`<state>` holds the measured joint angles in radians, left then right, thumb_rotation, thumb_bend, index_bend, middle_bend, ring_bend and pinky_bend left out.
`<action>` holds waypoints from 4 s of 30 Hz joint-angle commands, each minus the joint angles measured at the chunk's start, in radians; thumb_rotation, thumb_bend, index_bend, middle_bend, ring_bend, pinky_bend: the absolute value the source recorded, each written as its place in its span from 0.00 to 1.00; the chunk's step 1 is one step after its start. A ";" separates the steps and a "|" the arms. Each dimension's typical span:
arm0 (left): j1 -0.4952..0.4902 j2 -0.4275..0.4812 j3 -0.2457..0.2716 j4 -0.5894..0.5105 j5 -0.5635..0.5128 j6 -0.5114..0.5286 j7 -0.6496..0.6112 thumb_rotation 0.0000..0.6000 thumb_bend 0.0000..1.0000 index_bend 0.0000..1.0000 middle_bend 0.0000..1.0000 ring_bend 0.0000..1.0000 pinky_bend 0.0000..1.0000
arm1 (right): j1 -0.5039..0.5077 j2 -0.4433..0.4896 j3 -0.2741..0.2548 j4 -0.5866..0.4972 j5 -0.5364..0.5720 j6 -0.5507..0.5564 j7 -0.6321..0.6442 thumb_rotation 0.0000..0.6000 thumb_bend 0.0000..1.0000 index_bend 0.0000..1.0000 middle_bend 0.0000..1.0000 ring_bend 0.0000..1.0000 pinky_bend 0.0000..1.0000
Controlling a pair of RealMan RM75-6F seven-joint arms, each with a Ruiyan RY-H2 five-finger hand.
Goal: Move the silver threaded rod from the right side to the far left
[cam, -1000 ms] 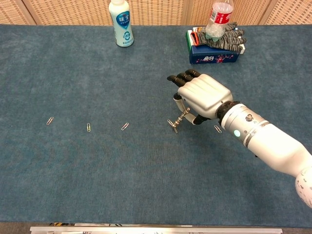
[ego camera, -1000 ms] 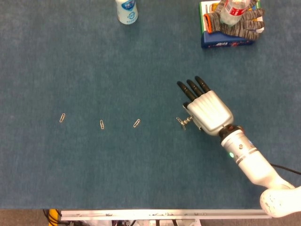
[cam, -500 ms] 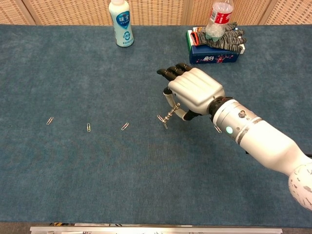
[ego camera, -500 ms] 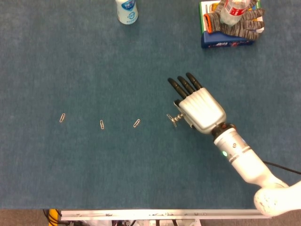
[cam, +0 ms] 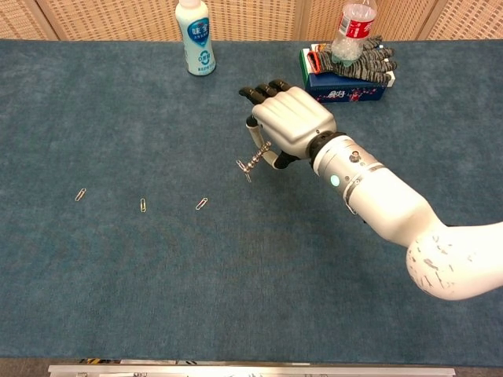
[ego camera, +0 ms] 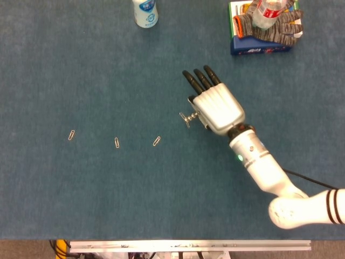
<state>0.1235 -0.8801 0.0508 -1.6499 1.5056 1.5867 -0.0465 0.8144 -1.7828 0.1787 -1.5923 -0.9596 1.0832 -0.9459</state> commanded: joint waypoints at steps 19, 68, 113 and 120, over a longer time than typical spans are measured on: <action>0.011 -0.002 0.002 0.021 -0.013 -0.004 -0.028 1.00 0.45 0.50 0.43 0.28 0.33 | 0.121 -0.192 0.061 0.248 -0.048 -0.076 0.172 1.00 0.37 0.61 0.06 0.00 0.00; -0.159 0.009 0.000 -0.264 0.163 -0.173 0.180 1.00 0.27 0.41 0.26 0.22 0.28 | -0.380 0.685 -0.205 -0.401 -0.544 0.391 0.516 1.00 0.15 0.03 0.05 0.00 0.00; -0.581 -0.063 -0.022 -0.363 0.113 -0.730 0.255 1.00 0.62 0.17 0.00 0.00 0.00 | -0.716 0.895 -0.135 -0.266 -0.666 0.676 0.891 1.00 0.16 0.08 0.05 0.00 0.00; -0.628 -0.118 -0.038 -0.350 0.072 -0.771 0.305 1.00 0.75 0.10 0.00 0.00 0.00 | -0.746 0.908 -0.113 -0.251 -0.646 0.701 0.931 1.00 0.16 0.08 0.05 0.00 0.00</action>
<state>-0.4983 -0.9912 0.0174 -2.0028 1.5837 0.8210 0.2532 0.0715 -0.8772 0.0621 -1.8453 -1.6077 1.7811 -0.0195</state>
